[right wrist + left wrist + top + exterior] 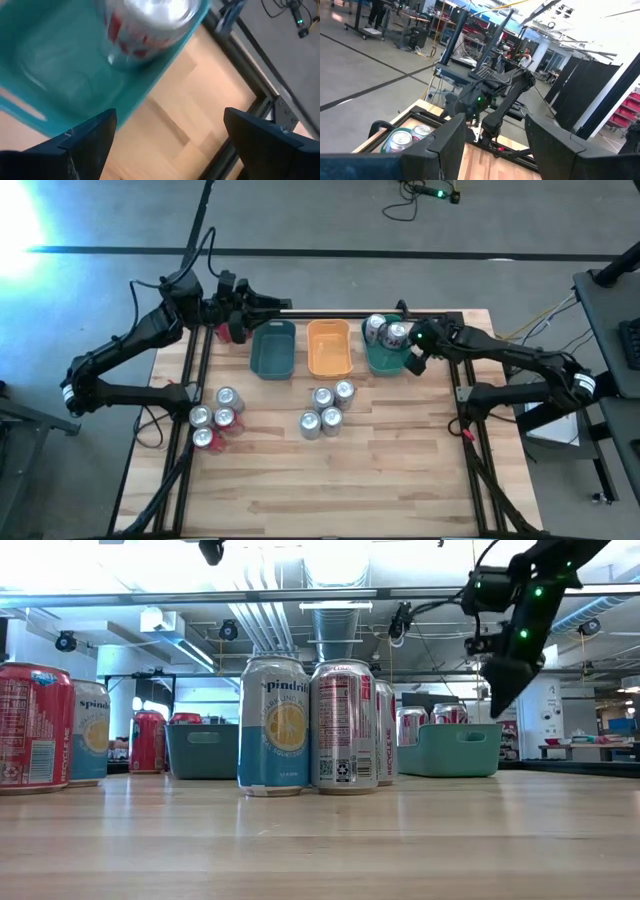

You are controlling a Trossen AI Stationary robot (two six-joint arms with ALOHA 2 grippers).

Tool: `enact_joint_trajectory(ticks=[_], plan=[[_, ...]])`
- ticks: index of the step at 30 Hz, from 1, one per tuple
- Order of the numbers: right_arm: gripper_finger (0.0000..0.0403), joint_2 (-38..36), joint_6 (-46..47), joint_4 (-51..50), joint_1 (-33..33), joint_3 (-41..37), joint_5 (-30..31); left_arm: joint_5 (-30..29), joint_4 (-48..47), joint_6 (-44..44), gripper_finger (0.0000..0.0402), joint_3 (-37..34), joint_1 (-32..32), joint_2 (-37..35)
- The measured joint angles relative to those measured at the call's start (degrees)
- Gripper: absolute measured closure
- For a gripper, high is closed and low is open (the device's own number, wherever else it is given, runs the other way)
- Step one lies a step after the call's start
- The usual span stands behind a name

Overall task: Sort soda cans
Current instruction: Adjust the green bin

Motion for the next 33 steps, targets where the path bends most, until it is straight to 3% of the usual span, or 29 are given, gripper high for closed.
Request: enact_joint_trajectory(ticks=[6, 11, 17, 33], plan=[[0.004, 1.0, 16.33, -4.27, -3.55, 1.56, 1.75, -0.01, 0.03, 0.02, 0.0212, 0.0, -0.15, -0.26], [0.004, 7.21, 28.1, -10.04, -5.77, 1.42, -2.22, 0.0, 0.04, 0.02, 0.0212, 0.0, -0.19, -0.26], [0.004, 10.16, 29.44, -7.27, -5.31, 1.46, -7.49, 0.0, 0.04, 0.02, 0.0212, 0.0, -0.34, -0.49], [0.004, 7.03, 25.75, -9.89, -5.25, 5.43, -11.04, 0.05, -0.88, 0.03, 0.0212, 0.0, -1.62, -1.22]])
